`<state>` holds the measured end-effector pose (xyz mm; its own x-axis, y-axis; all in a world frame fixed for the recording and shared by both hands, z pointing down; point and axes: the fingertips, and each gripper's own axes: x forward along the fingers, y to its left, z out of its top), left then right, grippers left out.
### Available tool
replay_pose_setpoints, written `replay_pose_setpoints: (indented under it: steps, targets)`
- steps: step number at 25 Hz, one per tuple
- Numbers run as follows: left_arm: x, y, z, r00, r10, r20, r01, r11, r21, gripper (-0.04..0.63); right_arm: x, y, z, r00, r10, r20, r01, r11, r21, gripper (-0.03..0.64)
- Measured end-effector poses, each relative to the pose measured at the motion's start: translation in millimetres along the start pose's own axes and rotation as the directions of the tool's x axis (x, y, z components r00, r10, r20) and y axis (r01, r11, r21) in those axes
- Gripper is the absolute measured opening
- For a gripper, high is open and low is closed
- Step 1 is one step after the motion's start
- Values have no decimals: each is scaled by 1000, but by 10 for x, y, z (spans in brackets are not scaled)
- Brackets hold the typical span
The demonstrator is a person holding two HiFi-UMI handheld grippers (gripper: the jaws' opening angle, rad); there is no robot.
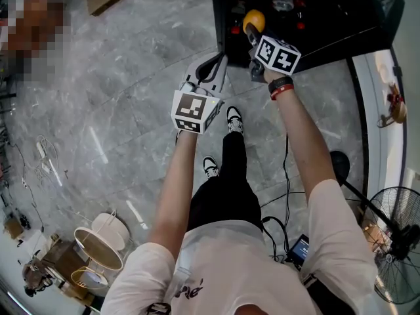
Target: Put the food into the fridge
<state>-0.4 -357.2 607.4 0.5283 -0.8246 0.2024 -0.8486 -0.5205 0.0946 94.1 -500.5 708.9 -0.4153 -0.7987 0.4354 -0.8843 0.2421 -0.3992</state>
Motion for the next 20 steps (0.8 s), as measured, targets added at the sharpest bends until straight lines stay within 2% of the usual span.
replay_pose_setpoints:
  steps: [6,14,20]
  targets:
    - [122,13,-7,1000,-13,-5,13,1000,7,17,270,-75,124,1000,-4,-1,4,998,-59,253]
    - [196,38,-55,1000,-14,-16,14,1000,-11,17,520,-207,217,1000,-27,-13,25,996,-81,253]
    - [280,9,-119,1000,-11,-15,11,999,-37,18,721,-377,281,998,-58,-15,55,988,-143,255]
